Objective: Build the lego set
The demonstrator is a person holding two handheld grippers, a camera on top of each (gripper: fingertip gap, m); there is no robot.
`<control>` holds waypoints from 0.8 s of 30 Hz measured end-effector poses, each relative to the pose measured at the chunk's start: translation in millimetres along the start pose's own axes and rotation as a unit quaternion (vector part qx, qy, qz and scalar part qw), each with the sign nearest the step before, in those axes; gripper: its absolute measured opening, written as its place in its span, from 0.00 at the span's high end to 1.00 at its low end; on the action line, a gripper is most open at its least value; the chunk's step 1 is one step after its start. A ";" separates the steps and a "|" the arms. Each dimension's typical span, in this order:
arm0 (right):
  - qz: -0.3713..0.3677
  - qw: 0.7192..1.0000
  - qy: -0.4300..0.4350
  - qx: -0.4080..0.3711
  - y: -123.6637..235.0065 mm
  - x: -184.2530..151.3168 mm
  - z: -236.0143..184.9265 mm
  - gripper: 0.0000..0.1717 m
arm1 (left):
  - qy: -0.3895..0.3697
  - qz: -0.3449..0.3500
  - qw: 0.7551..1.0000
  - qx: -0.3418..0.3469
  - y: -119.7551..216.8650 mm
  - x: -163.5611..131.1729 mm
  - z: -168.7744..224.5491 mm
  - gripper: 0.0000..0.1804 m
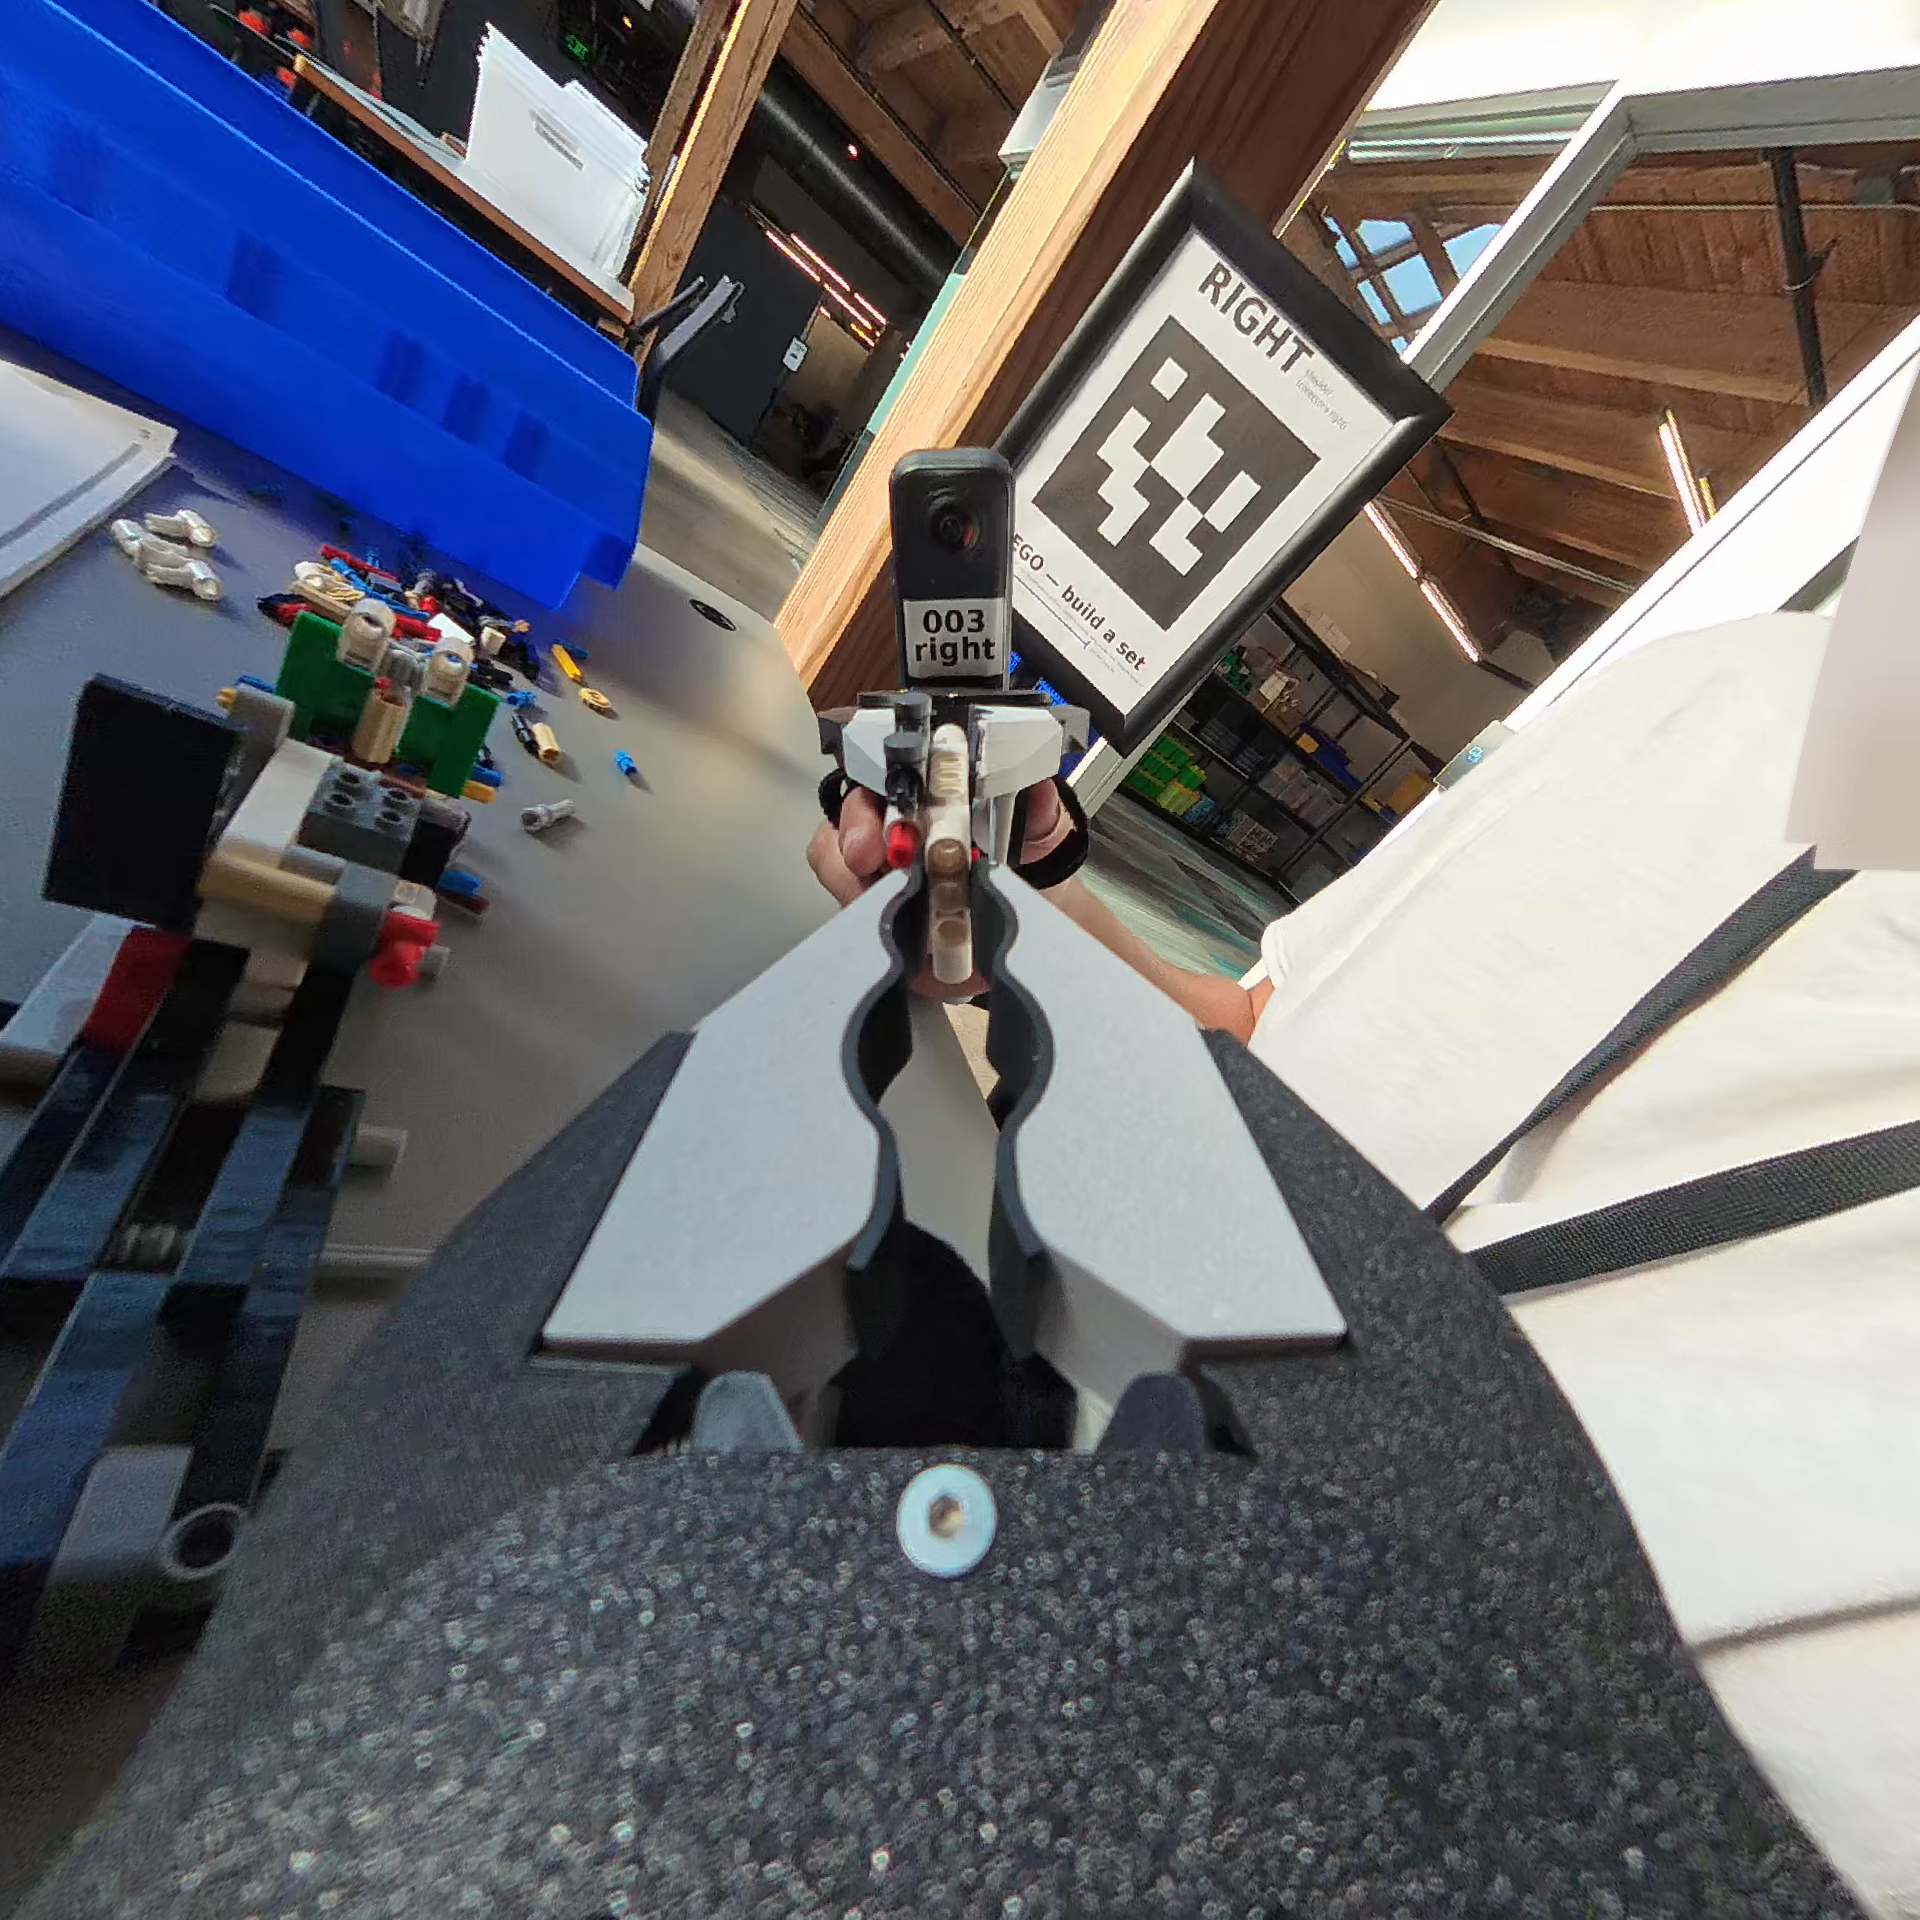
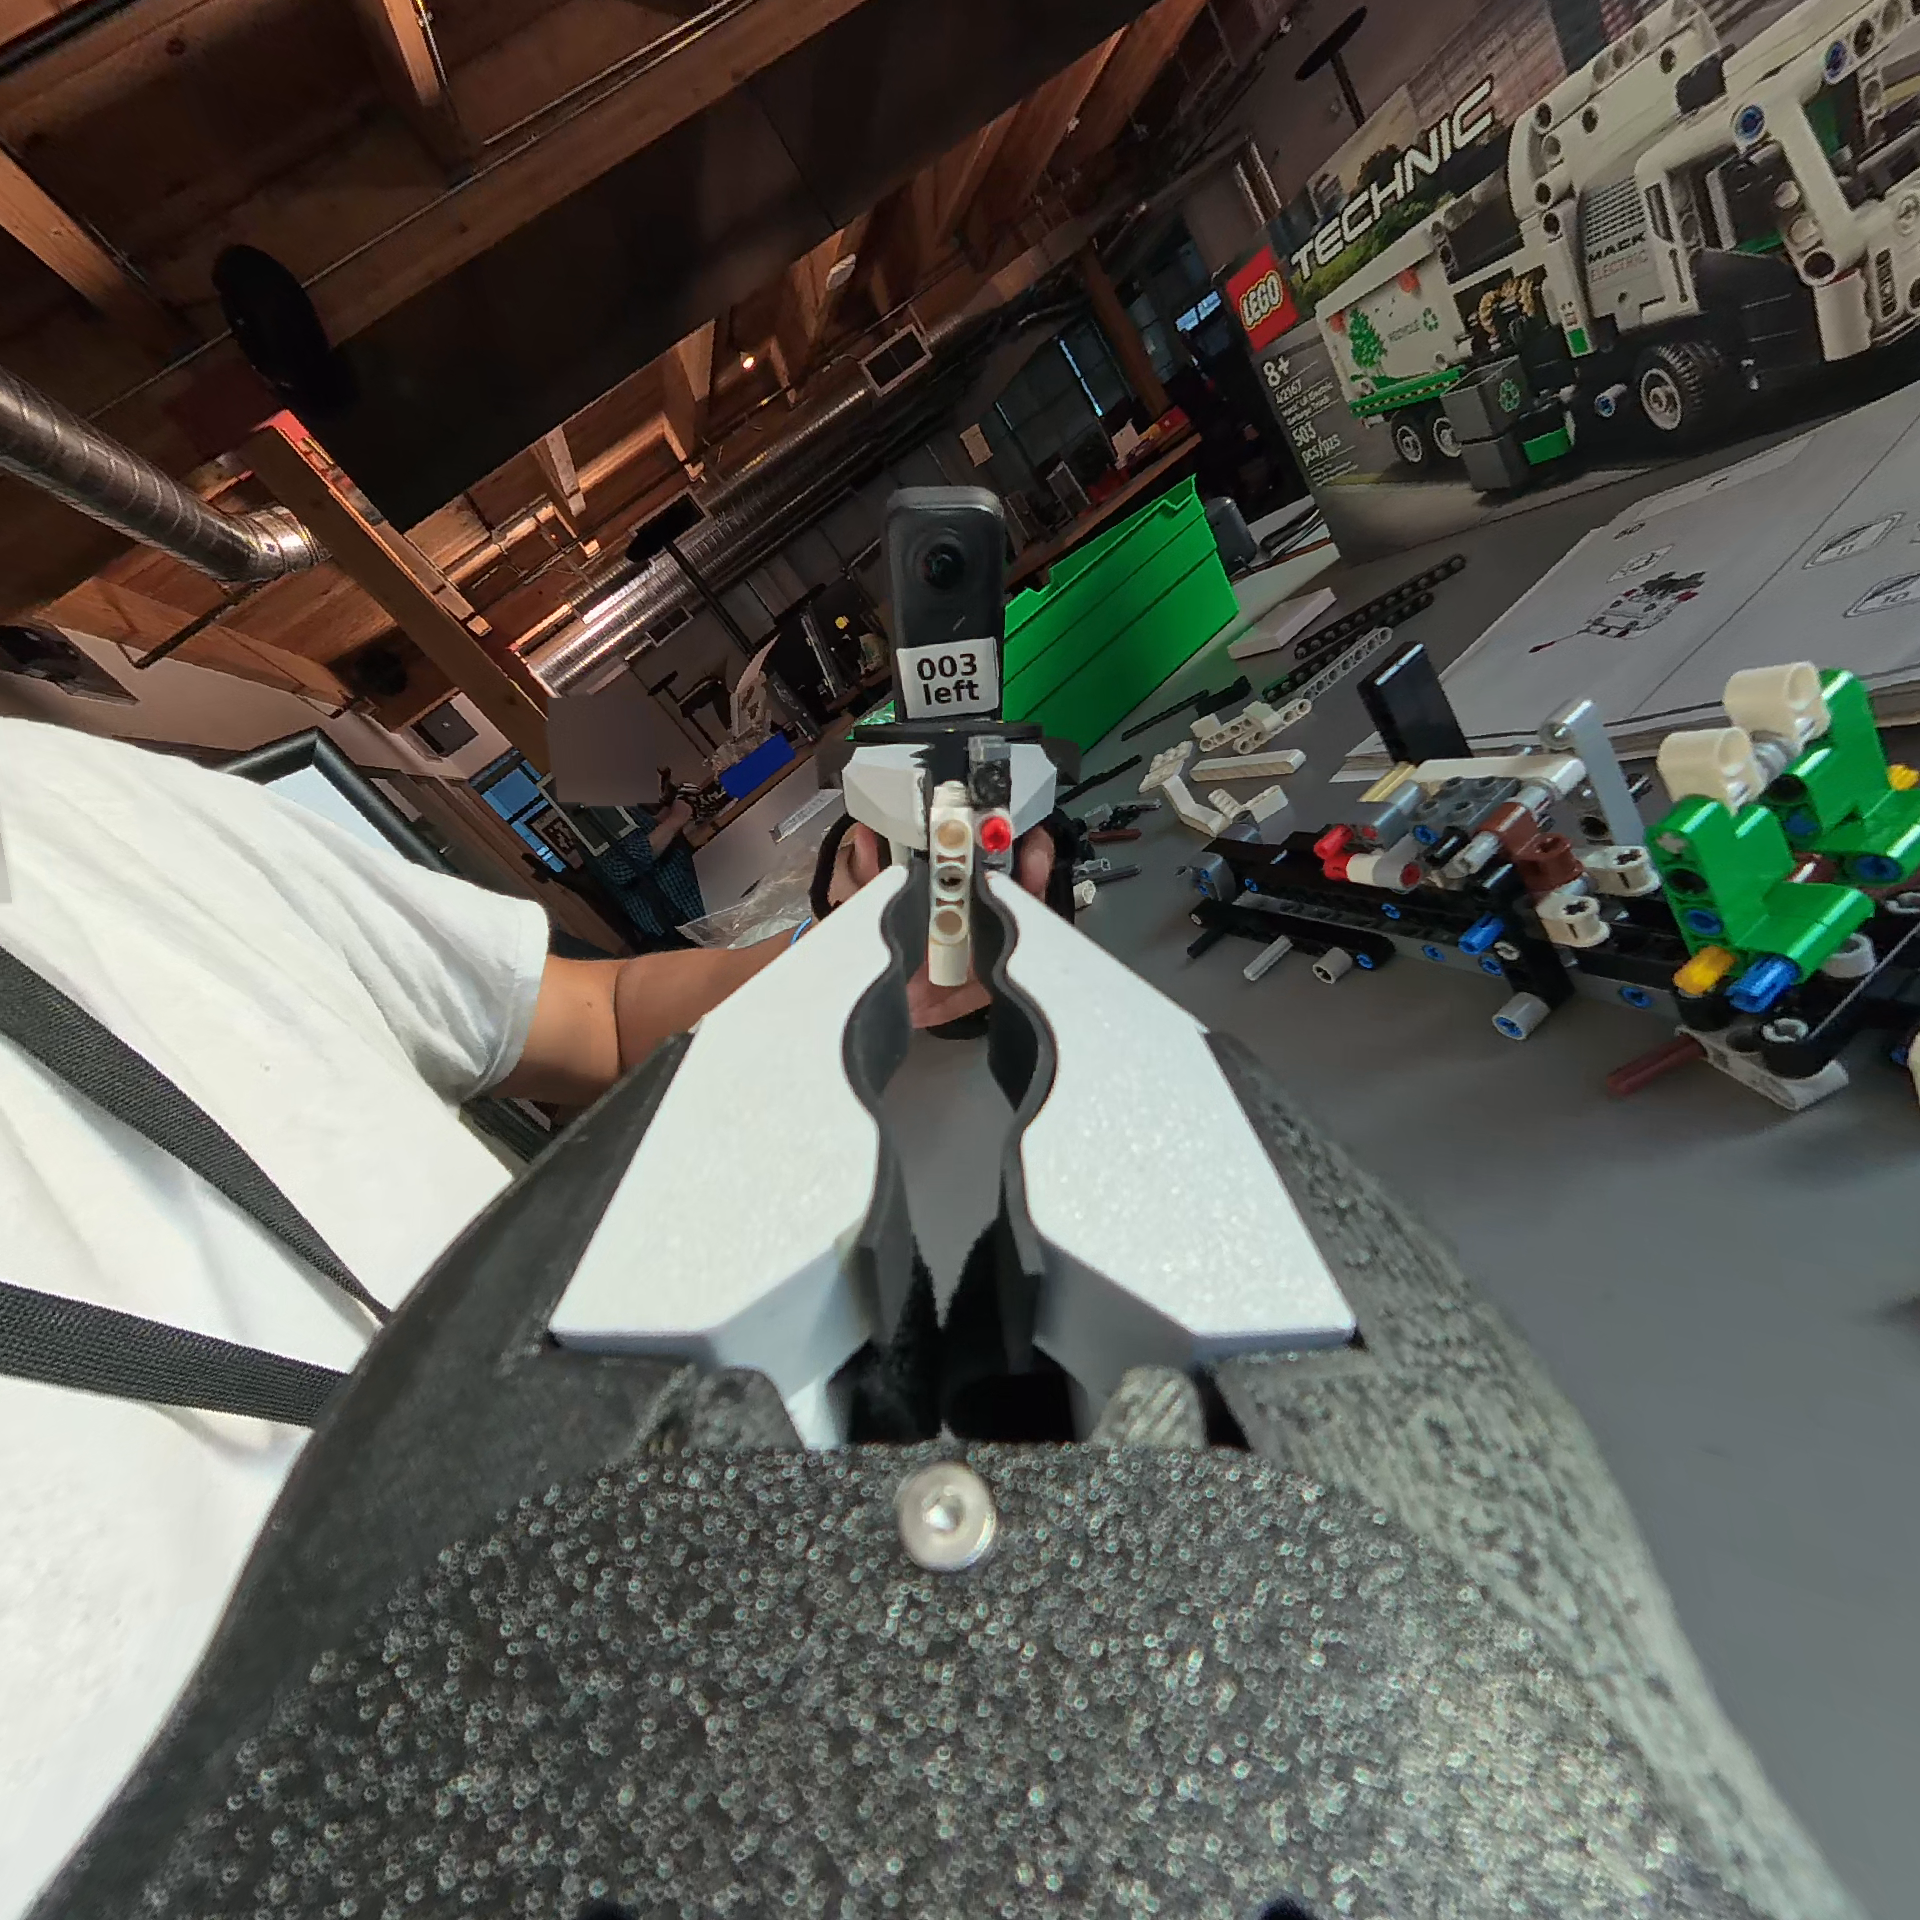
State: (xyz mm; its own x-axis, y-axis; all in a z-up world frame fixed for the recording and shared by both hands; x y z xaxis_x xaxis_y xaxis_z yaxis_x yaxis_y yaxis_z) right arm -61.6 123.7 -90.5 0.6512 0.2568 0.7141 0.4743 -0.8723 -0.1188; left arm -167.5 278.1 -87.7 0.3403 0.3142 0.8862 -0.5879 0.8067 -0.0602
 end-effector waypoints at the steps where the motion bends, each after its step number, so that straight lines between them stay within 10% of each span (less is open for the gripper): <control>1: -0.001 1.000 0.001 0.000 0.1 -0.1 -0.4 0.97 | 0.007 0.002 1.000 -0.005 -0.1 -0.3 -0.5 0.98; 24: 0.103 0.993 0.020 -0.057 43.2 40.4 31.8 0.97 | -0.073 -0.005 0.994 0.078 3.7 4.5 -3.0 0.91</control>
State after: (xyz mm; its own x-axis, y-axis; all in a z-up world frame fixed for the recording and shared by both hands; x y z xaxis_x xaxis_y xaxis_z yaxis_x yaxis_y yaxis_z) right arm 4.1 109.6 -88.7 0.7024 0.0537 0.7098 0.2618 -0.9467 -0.1875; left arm -166.0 284.0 -85.3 0.2438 0.2212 0.9443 -0.6949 0.7191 0.0109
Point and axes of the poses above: each gripper's, where its closed fingertips meet, y back along the fingers, x out of its top, z = x × y across the jaws, the point moved 8 cm from there along y, back along the fingers, and after that the axes turned 8 degrees about -y, right-handed, at the moved point
